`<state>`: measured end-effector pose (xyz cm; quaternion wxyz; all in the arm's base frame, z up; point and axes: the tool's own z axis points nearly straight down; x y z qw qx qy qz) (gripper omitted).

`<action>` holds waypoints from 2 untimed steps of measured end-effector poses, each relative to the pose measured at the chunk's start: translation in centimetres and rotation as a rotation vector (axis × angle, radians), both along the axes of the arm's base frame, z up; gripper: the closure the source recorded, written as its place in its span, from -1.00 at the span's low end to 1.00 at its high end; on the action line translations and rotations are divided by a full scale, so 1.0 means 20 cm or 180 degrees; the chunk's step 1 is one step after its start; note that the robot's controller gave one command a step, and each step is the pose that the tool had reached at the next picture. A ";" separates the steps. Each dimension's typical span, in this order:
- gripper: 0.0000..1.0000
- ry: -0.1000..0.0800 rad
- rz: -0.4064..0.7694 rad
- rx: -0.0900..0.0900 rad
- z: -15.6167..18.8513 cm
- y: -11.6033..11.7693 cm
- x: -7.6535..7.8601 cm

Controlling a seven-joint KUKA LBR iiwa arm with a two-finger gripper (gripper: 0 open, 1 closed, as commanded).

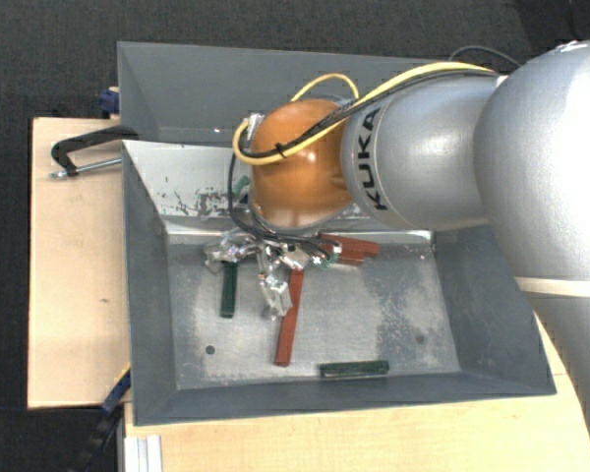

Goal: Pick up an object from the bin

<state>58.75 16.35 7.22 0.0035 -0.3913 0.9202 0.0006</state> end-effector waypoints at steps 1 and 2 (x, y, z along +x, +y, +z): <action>1.00 0.0011 -0.0046 0.0000 0.00 -0.02 0.00; 1.00 0.0011 -0.0046 0.0001 0.00 -0.02 0.00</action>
Offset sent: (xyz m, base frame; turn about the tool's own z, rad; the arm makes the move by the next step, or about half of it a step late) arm 0.0000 0.0000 0.0000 0.0000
